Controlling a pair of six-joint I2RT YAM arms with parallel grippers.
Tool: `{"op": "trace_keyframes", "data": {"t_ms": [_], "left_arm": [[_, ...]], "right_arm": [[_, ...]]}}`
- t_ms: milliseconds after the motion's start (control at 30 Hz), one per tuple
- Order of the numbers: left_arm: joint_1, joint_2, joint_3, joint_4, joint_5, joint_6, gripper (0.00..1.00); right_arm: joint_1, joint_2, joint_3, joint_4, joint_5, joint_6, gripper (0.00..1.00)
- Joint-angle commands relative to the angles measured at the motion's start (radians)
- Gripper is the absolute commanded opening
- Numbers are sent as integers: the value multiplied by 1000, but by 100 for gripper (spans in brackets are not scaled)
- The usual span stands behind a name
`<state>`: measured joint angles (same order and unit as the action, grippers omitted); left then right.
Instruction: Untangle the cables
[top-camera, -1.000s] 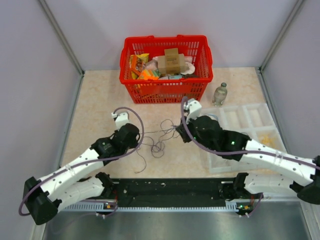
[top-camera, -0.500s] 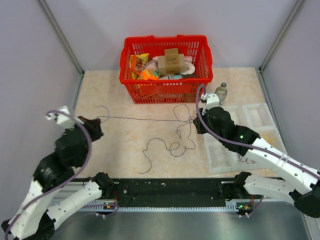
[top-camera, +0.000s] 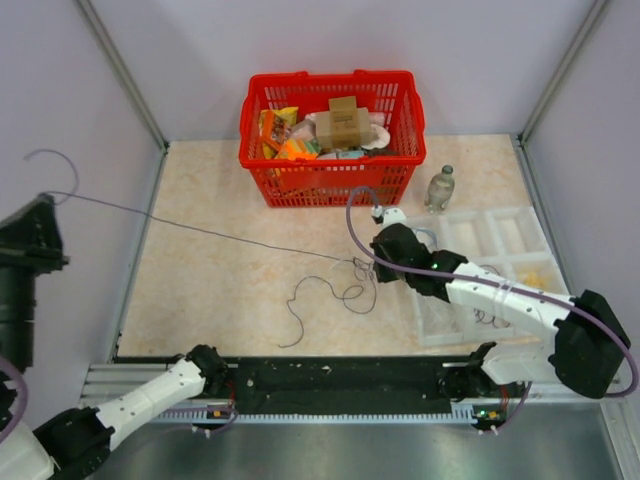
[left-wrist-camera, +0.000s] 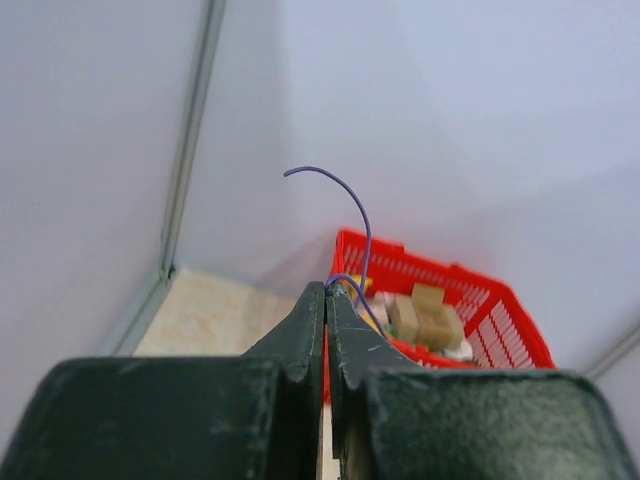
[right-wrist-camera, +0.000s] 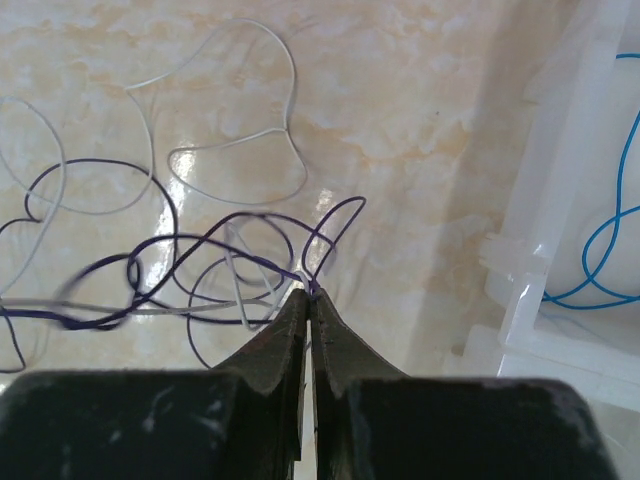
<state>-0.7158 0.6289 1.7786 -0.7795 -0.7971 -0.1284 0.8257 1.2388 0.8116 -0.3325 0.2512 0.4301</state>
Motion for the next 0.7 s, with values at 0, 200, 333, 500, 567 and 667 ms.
{"op": "trace_keyframes", "data": {"t_ms": [0,200,333,500,567,667], "left_arm": [[4,121,240,98,-27,248,0],[-22,245,481,172,-2,392,0],[-33,268,525,285,-14,458,0],[-33,321,634,388,35,483,0],[-33,342,662,402,68,483,0],[-33,370,674,427,88,499,0]], "right_arm": [[-14,40,-6,44,63,27,0],[-14,97,-20,64,63,36,0],[-17,135,-23,72,79,65,0],[-56,215,-22,70,98,131,0],[-60,228,-19,72,106,133,0],[-60,241,-12,87,123,128,0]]}}
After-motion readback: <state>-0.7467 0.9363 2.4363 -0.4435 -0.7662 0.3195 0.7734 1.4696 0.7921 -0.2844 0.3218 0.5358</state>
